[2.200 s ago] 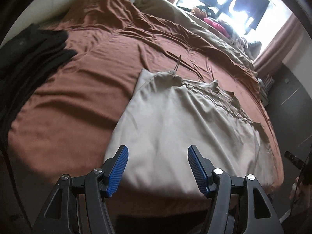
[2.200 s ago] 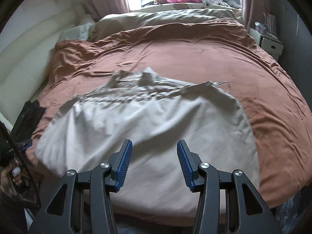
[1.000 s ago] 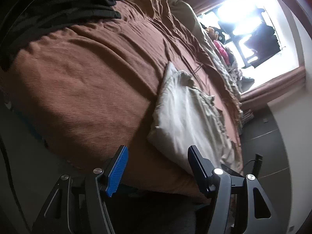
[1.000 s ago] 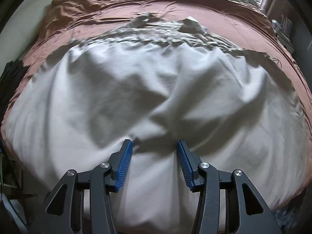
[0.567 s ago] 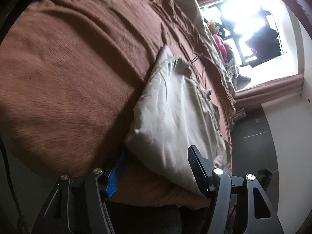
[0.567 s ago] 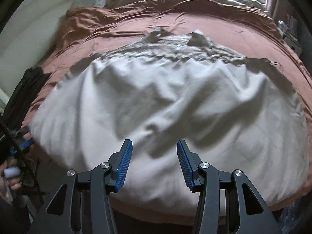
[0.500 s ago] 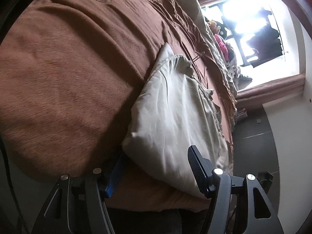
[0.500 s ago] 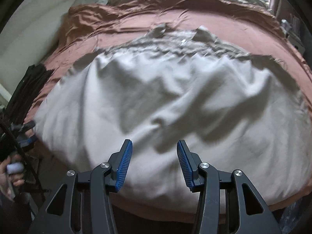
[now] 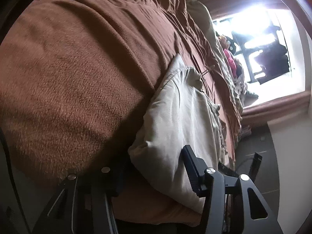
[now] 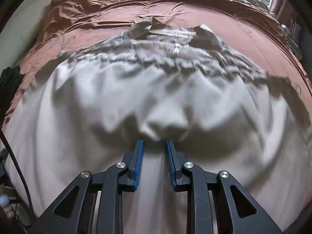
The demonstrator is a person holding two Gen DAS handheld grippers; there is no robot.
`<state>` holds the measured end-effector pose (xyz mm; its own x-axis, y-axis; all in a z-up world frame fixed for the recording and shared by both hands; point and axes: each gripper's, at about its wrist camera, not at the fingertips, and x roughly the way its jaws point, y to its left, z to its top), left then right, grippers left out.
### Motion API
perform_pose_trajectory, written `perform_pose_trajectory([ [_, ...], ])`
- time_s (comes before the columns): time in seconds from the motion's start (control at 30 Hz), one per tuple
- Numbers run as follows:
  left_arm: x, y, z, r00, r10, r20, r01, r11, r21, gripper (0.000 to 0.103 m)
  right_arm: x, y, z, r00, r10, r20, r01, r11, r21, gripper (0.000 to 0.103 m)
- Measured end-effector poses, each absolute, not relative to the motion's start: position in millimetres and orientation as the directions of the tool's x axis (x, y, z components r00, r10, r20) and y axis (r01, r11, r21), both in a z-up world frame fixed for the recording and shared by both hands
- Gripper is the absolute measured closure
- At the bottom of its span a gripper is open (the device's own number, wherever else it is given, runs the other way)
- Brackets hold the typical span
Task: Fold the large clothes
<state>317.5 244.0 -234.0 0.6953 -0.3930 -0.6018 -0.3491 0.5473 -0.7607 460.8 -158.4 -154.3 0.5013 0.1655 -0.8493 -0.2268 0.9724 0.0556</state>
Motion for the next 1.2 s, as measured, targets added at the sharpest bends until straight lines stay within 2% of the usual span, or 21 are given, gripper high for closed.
perform_pose_trajectory([
  [0.3,310.1,247.9,-238.4,0.715,-0.381,-0.586,-0.377,0.496,-0.782,0.05,524.8,-148.4,-156.9,0.509,0.125,-0.852,-0.193,0.981,0.029,0.083],
  [0.53,314.9,238.6,-233.4,0.724,-0.352,-0.593,-0.382,0.511,-0.77,0.052,490.2,-153.6,-133.2,0.527,0.175,-0.831,-0.235,0.97,0.055,0.082],
  [0.63,312.5,239.5,-232.6,0.728,-0.365,-0.581,-0.379,0.492,-0.784,0.06,464.7,-163.2,-126.3,0.525,0.218,-0.823,-0.264,0.961,0.086,0.082],
  [0.67,311.4,240.0,-233.0,0.728,-0.377,-0.572,-0.375,0.48,-0.793,0.066,456.4,-165.0,-125.2,0.521,0.229,-0.822,-0.271,0.958,0.095,0.082],
  [0.8,310.5,236.6,-226.2,0.731,-0.377,-0.568,-0.364,0.489,-0.793,0.081,419.3,-173.0,-129.4,0.503,0.307,-0.808,-0.303,0.938,0.168,0.082],
  [0.9,309.7,230.7,-212.3,0.743,-0.355,-0.568,-0.35,0.517,-0.781,0.086,397.2,-178.1,-137.3,0.491,0.351,-0.797,-0.311,0.925,0.217,0.082],
  [1.2,323.0,208.4,-153.4,0.778,-0.363,-0.514,-0.232,0.593,-0.771,0.091,354.2,-221.5,-122.4,0.538,0.436,-0.722,-0.246,0.9,0.36,0.082],
])
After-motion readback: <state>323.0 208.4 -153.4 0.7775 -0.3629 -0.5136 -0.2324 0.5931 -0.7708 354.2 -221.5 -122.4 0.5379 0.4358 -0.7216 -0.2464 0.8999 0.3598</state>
